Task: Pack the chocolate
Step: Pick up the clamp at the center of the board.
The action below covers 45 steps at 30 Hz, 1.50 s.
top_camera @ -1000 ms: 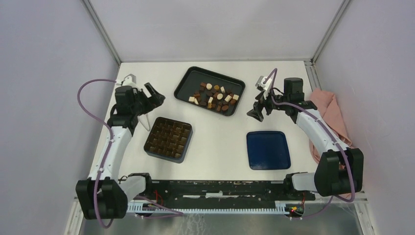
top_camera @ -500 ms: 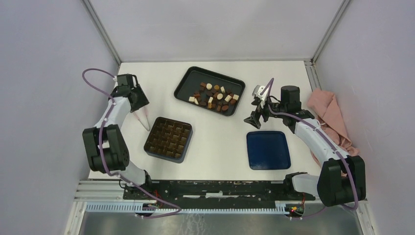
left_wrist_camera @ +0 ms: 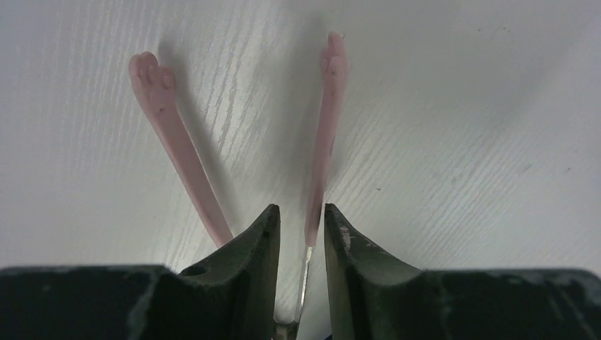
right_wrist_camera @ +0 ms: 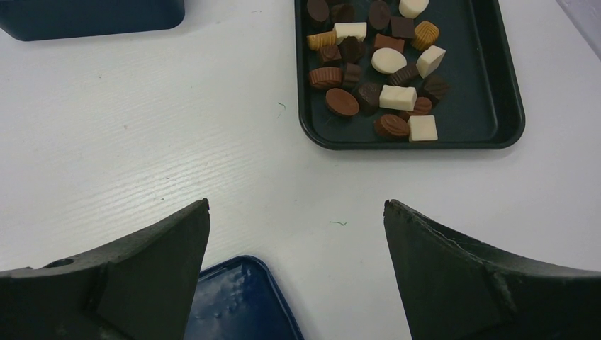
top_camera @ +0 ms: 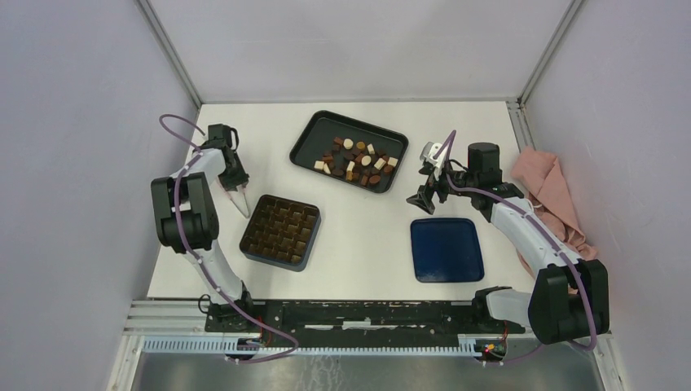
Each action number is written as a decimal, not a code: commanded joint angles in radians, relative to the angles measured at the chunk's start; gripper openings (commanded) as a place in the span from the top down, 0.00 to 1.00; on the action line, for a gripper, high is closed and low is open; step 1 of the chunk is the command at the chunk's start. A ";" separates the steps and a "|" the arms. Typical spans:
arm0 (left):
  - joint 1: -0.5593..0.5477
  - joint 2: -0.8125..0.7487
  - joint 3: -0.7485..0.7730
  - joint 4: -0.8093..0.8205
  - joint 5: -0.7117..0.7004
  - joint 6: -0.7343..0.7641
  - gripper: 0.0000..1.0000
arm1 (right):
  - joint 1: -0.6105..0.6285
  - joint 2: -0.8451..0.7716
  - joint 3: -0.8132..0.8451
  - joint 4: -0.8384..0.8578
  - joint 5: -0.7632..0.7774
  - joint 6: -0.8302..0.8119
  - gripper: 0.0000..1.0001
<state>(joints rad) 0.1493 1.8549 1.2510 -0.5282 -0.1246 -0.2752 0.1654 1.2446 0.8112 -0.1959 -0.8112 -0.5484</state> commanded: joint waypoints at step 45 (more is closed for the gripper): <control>-0.650 -0.814 -0.607 1.571 1.012 -0.616 0.98 | 0.062 0.002 -0.200 1.152 -0.352 1.316 0.04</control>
<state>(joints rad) -0.4660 1.0149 0.6765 0.5915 0.7223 -0.7254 0.2024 1.2709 0.5850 0.8028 -1.1378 0.5922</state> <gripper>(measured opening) 0.052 0.973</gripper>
